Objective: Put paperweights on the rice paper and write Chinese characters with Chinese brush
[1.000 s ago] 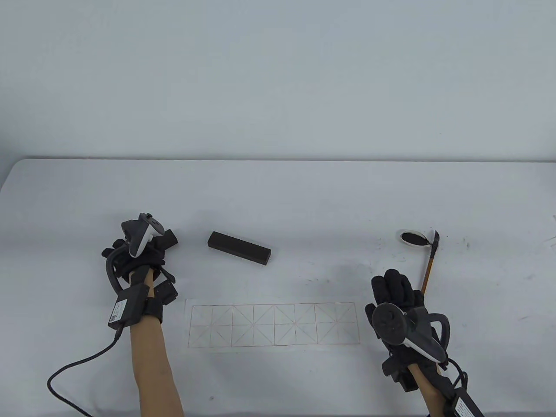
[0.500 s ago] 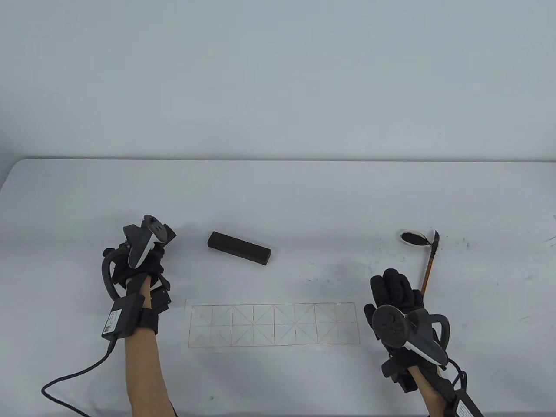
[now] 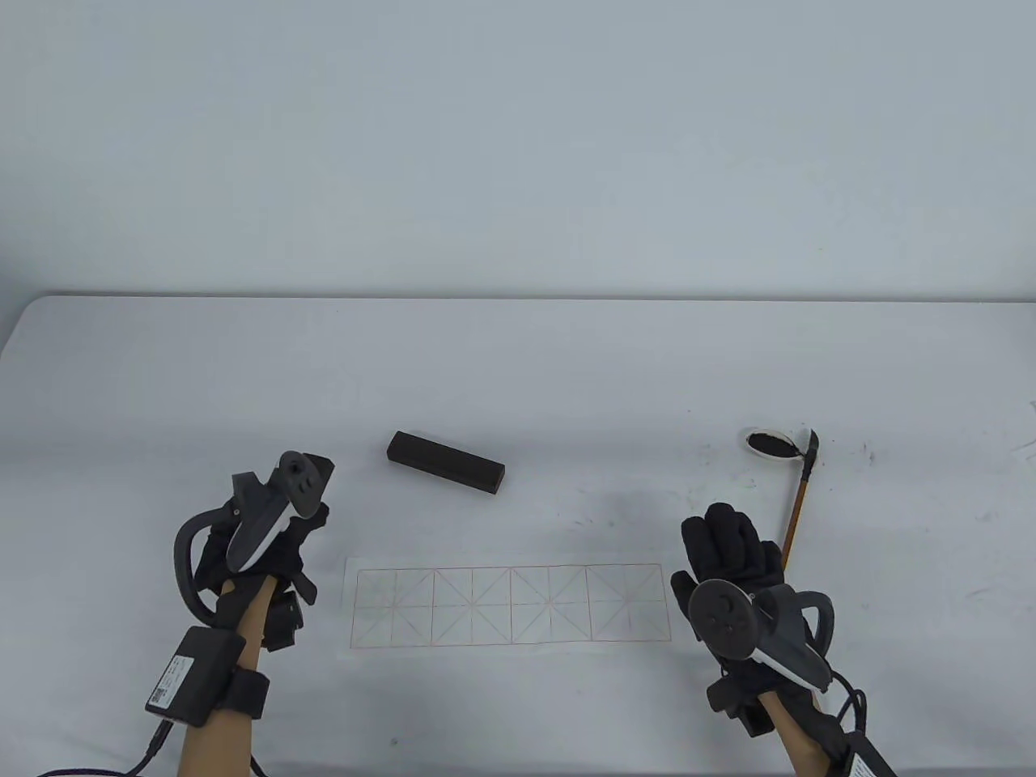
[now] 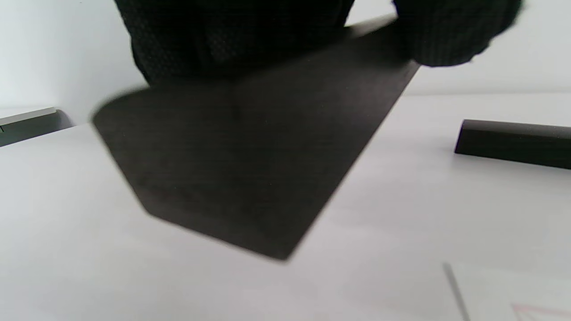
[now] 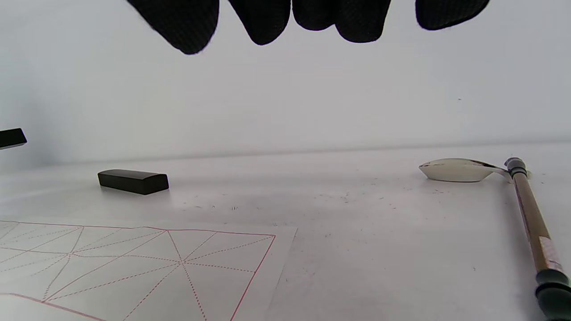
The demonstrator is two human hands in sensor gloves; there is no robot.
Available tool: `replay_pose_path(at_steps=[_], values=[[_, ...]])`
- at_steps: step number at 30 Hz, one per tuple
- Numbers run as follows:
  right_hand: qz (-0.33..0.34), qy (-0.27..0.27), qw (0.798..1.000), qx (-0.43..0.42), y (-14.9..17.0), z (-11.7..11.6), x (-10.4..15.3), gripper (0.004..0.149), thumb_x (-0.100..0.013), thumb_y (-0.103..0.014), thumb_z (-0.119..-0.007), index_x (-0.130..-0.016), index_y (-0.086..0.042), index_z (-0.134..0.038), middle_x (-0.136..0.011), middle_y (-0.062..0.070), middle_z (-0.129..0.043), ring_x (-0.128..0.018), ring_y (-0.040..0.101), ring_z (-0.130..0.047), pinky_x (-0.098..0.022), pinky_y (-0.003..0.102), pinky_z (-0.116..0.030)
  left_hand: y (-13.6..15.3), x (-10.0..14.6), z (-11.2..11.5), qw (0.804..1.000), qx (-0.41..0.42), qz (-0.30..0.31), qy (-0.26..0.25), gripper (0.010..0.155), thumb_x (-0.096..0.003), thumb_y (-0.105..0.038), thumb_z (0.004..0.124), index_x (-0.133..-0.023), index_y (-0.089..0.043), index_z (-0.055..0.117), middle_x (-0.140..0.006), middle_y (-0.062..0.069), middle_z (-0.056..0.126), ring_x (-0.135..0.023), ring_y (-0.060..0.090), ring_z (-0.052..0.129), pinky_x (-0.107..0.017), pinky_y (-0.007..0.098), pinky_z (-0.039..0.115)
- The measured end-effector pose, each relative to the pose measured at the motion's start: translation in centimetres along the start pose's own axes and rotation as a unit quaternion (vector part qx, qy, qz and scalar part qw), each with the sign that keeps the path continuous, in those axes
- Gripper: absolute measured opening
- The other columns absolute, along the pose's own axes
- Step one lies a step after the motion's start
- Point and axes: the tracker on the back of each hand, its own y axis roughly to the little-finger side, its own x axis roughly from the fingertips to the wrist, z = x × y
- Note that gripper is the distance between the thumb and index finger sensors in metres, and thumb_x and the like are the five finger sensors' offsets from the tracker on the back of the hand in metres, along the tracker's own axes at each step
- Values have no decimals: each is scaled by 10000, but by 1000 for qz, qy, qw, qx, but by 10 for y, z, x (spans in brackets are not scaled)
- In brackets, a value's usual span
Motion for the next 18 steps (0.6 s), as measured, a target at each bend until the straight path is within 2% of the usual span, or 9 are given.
replay_pose_path(at_steps=[6, 18], values=[[8, -1, 1000, 1, -3, 0, 1, 643, -584, -340, -642, -1103, -30, -426, -1138, 312, -289, -1034, 527, -409, -657, 736, -460, -15, 35, 17, 999, -15, -5, 28, 768, -427, -656, 661, -1044, -204, 737, -897, 35, 920, -626, 144, 1034, -657, 389, 802], [8, -2, 1000, -3, -2, -1, 1, 643, -584, -340, -642, -1103, -27, -427, -1137, 318, -288, -1032, 529, -411, -655, 738, -458, -35, 44, 41, 996, -42, -45, 62, 773, -432, -670, 640, -1035, -195, 735, -879, 30, 915, -592, 120, 1042, -630, 374, 821]])
